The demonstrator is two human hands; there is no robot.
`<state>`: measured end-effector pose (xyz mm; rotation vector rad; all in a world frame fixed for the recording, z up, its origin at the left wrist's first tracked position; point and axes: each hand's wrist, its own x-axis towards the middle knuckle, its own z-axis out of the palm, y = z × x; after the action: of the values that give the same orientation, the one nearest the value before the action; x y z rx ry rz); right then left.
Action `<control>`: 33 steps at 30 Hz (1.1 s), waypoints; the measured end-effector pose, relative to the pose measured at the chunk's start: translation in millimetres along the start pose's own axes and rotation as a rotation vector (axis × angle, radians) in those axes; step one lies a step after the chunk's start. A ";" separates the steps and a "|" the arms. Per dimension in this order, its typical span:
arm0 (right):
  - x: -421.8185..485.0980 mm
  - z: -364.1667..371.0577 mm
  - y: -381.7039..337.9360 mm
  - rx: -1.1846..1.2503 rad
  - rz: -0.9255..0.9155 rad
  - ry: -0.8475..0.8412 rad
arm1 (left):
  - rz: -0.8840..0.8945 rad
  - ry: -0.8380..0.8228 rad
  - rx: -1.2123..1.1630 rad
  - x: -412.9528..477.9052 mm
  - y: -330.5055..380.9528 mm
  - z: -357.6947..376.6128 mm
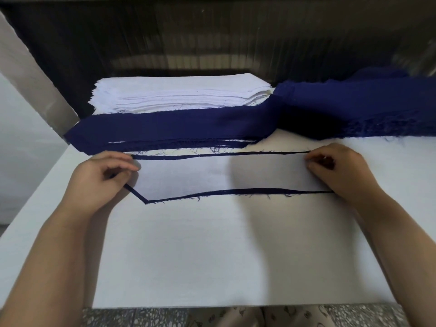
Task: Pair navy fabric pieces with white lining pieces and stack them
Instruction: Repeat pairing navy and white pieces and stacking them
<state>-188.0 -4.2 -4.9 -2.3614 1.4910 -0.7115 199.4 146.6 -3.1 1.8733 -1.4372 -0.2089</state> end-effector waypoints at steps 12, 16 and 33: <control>40.4 12.9 -30.8 0.047 -0.071 0.047 | -0.102 0.241 0.024 35.5 -0.6 13.5; 76.5 27.7 -58.3 0.107 -0.107 0.009 | -0.143 0.222 0.088 64.8 5.7 24.7; 196.0 76.4 -87.2 -0.263 0.035 -0.149 | -0.287 0.128 0.270 175.2 1.3 52.9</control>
<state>-11.0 -144.7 22.7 -2.5047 1.6415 -0.3398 231.9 -32.7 13.7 2.2691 -1.1509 -0.0311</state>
